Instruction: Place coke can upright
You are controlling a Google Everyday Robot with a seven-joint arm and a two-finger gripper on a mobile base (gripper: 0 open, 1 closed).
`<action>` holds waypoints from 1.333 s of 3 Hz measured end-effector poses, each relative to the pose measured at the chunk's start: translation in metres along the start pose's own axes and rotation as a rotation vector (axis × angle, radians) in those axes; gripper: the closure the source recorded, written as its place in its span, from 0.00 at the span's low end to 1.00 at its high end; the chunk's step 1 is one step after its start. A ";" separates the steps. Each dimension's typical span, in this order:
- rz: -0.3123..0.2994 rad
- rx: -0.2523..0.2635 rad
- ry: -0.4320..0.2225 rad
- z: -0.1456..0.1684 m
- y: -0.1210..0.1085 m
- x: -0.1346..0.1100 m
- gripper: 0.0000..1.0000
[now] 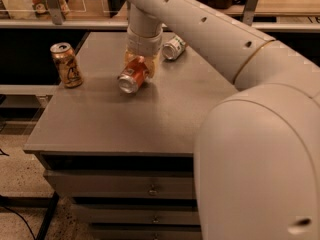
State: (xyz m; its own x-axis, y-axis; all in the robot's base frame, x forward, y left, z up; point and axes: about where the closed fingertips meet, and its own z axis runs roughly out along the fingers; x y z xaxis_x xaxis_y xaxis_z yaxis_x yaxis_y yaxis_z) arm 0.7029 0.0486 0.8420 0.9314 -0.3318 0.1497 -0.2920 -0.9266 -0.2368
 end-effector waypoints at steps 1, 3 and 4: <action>-0.099 0.074 0.032 -0.017 0.030 -0.027 1.00; -0.181 0.075 0.094 -0.017 0.036 -0.024 1.00; -0.345 0.100 0.168 -0.031 0.043 -0.027 1.00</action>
Offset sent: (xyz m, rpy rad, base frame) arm -0.0262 -0.0148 0.0140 0.0429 -0.0691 0.0788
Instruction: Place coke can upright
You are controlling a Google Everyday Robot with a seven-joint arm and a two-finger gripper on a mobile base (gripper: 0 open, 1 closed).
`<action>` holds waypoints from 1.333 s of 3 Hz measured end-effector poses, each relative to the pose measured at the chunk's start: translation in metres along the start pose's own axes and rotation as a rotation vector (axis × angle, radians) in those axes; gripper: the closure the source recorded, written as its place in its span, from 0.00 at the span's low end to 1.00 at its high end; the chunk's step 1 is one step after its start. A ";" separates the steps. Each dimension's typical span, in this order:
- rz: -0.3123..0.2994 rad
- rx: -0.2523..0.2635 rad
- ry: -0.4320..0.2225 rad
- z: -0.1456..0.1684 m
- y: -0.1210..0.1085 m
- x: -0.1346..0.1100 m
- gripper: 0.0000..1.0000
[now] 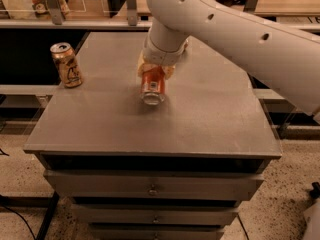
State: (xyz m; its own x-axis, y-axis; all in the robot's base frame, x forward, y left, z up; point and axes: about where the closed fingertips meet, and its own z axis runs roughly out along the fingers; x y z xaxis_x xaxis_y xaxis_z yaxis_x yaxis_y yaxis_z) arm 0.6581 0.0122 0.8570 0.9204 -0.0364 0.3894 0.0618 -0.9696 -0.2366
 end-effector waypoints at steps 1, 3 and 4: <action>-0.092 0.002 0.002 0.001 0.000 0.000 1.00; -0.118 -0.013 0.022 -0.004 0.001 -0.001 1.00; -0.138 -0.022 0.080 -0.021 0.011 0.008 1.00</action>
Offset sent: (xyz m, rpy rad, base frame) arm 0.0000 -0.0003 -0.0008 -0.0327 -0.0242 0.0803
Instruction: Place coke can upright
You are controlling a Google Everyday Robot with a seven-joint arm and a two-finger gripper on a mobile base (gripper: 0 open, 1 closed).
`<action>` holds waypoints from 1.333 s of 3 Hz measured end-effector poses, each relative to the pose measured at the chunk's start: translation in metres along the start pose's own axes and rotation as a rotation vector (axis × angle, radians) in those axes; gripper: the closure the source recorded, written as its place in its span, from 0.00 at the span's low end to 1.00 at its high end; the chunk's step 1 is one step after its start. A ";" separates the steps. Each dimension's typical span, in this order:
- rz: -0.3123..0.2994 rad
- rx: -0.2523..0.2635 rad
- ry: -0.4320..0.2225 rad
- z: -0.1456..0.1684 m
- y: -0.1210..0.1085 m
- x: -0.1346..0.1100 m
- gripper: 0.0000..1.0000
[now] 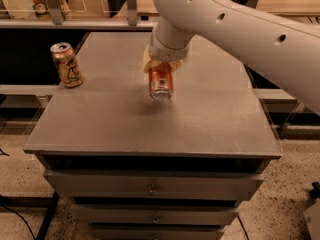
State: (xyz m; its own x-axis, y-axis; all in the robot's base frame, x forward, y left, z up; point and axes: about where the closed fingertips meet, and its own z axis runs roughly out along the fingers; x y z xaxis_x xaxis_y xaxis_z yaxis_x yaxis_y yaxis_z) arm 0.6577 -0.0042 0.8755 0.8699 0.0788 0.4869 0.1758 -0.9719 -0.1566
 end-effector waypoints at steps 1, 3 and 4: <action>-0.051 0.033 0.052 -0.025 0.004 0.013 1.00; -0.196 0.144 0.140 -0.055 0.010 0.018 1.00; -0.199 0.144 0.139 -0.055 0.009 0.018 1.00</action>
Offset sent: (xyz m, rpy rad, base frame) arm -0.0165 -0.0318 0.0963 0.1620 -0.3134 0.3816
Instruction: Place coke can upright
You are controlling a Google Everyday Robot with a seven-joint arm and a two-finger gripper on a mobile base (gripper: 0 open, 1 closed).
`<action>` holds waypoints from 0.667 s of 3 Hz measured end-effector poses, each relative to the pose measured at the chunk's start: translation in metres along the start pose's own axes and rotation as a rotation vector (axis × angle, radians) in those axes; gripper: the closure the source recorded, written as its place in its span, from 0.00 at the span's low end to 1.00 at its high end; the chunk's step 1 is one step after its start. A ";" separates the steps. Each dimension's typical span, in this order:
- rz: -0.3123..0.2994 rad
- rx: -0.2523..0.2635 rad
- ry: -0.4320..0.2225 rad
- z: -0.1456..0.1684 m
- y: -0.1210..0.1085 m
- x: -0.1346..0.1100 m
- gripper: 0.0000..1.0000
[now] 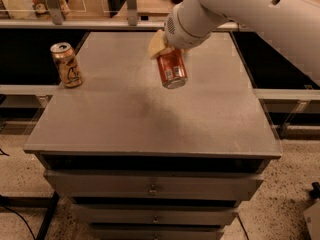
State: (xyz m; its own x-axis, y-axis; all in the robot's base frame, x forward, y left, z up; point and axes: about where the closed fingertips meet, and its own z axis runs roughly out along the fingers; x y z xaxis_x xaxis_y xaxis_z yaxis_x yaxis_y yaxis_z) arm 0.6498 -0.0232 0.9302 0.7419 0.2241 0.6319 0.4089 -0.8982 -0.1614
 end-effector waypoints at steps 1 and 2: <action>-0.002 0.031 0.063 -0.005 0.006 0.000 1.00; -0.004 0.146 0.193 -0.007 0.012 -0.011 1.00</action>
Offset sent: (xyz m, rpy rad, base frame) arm -0.0063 -0.0570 0.0215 0.3760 -0.4180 0.1368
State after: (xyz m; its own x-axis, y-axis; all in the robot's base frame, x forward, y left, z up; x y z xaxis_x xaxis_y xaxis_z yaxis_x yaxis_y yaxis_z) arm 0.6431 -0.0395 0.9271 0.6306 0.1382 0.7637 0.4940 -0.8304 -0.2576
